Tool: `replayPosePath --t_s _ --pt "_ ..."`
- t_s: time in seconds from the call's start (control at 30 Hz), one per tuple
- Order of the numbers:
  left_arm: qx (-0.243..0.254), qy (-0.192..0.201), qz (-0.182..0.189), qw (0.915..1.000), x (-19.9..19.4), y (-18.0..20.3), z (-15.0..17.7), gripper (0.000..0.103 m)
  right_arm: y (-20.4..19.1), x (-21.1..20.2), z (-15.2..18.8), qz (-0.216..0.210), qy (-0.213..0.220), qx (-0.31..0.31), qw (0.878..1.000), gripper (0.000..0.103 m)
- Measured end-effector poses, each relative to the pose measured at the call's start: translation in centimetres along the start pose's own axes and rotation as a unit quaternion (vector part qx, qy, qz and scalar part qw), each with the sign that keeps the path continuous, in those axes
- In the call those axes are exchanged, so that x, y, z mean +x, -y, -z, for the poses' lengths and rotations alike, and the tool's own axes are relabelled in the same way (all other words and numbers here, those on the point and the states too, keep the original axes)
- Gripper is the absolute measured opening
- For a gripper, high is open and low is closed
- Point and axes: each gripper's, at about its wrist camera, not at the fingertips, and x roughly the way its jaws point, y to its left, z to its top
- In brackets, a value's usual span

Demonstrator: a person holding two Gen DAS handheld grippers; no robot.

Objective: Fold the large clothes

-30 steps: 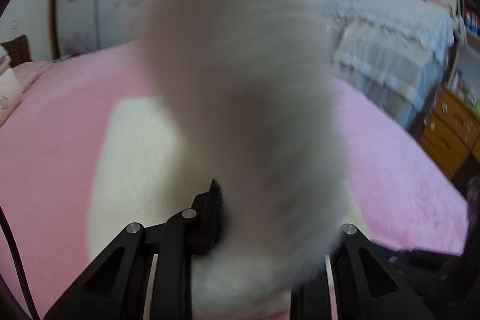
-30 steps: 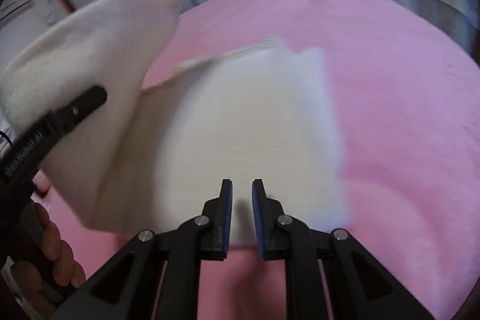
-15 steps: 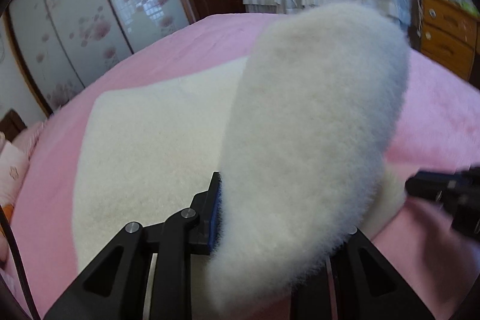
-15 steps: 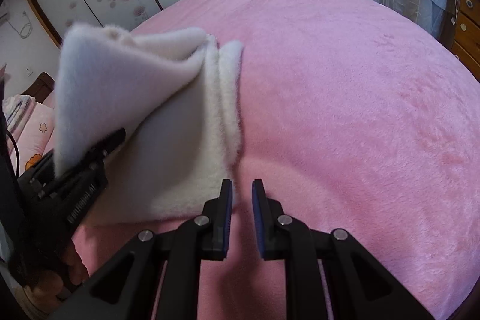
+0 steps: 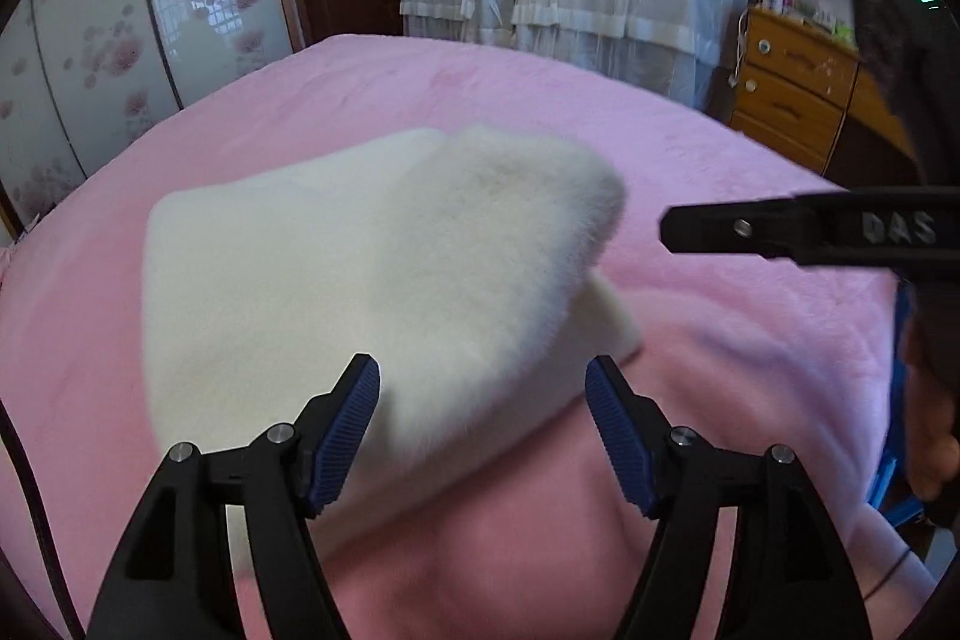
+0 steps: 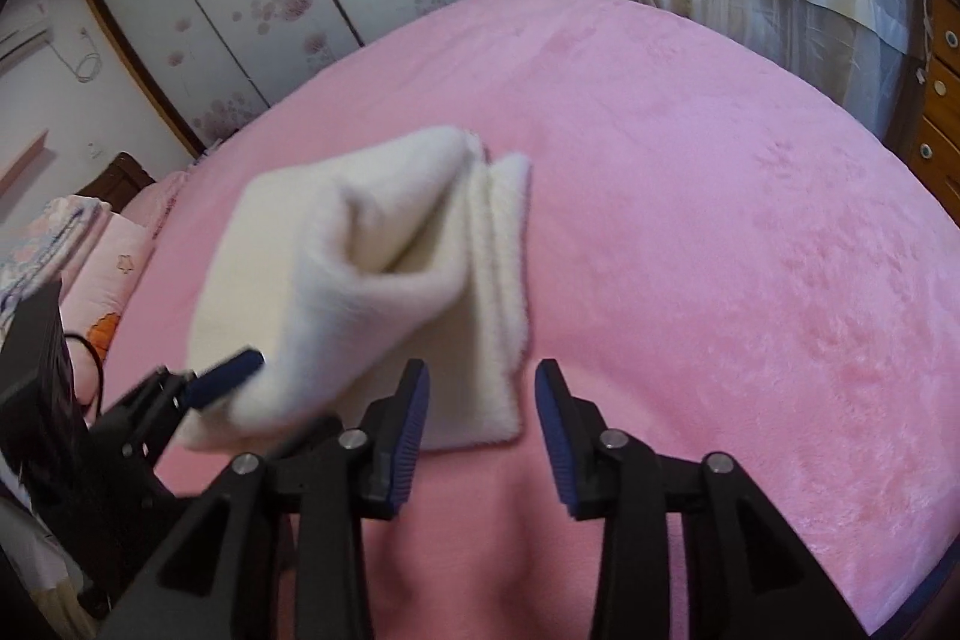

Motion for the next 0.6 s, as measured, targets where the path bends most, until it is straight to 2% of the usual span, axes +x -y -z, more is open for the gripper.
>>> replayPosePath --t_s 0.07,0.2,0.33,0.47,0.5,0.53,0.6 --pt "-0.018 0.008 -0.004 0.9998 -2.1 -0.6 1.2 0.070 -0.7 -0.5 -0.3 -0.014 0.003 -0.007 1.000 0.048" --pt "-0.088 0.006 -0.032 0.9956 -4.0 -5.5 2.3 0.070 -2.4 -0.2 -1.5 -0.020 -0.001 -0.029 0.999 0.049" --pt "-0.176 -0.019 -0.064 0.9822 -3.5 -11.5 2.9 0.070 -4.6 1.2 -3.3 -0.011 0.007 -0.069 0.998 0.049" --pt "-0.221 -0.034 -0.077 0.9717 -1.6 -15.7 3.1 0.070 -6.3 3.8 -4.5 -0.013 -0.016 -0.107 0.994 0.049" --pt "-0.231 -0.036 -0.075 0.9694 -1.2 -16.4 3.1 0.070 -6.6 4.5 -4.5 -0.015 -0.028 -0.116 0.993 0.038" --pt "-0.236 -0.038 -0.072 0.9684 -0.9 -16.7 3.0 0.070 -6.9 5.3 -4.5 -0.009 -0.039 -0.132 0.990 0.018" --pt "-0.243 -0.041 -0.071 0.9665 0.0 -17.1 2.8 0.070 -6.9 5.9 -4.3 0.004 -0.047 -0.148 0.988 0.015"
